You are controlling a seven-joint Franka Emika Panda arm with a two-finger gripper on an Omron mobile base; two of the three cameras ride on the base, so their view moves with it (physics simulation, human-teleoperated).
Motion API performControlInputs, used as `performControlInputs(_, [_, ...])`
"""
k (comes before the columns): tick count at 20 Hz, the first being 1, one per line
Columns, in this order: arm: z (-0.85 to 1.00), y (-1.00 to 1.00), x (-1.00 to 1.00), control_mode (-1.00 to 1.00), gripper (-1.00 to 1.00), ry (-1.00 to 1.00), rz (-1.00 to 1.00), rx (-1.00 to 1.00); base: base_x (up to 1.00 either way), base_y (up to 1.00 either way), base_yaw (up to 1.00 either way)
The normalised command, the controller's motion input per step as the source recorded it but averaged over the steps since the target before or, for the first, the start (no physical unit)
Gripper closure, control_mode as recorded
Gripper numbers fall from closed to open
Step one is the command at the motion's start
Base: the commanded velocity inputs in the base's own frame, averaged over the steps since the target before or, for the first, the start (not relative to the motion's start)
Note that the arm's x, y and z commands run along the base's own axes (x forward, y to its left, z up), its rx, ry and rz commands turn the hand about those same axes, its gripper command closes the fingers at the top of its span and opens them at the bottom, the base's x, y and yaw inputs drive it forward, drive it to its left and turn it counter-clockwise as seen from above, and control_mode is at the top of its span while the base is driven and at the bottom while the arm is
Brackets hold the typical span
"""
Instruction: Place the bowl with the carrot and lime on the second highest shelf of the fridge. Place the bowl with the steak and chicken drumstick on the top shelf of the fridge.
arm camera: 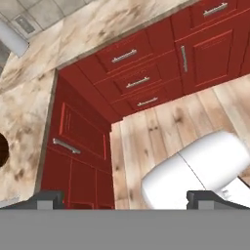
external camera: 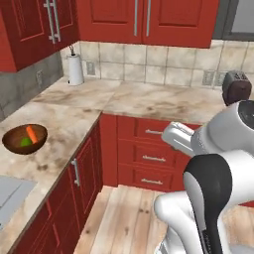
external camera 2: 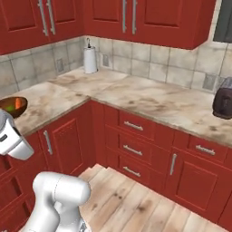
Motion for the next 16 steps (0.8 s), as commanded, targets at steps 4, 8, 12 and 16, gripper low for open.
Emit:
performControlInputs(4, [0.0,0.0,0.0,1.0,-1.0,0.0,0.0,0.0,1.0,-0.07,0.68])
performControlInputs(8, [0.0,0.0,0.0,1.0,-1.0,0.0,0.0,0.0,0.97,-0.37,0.69])
performControlInputs(12, [0.0,0.0,0.0,1.0,-1.0,0.0,0.0,0.0,0.64,-0.3,0.81])
performControlInputs(16, [0.0,0.0,0.0,1.0,-1.0,0.0,0.0,0.0,0.46,-0.01,0.9])
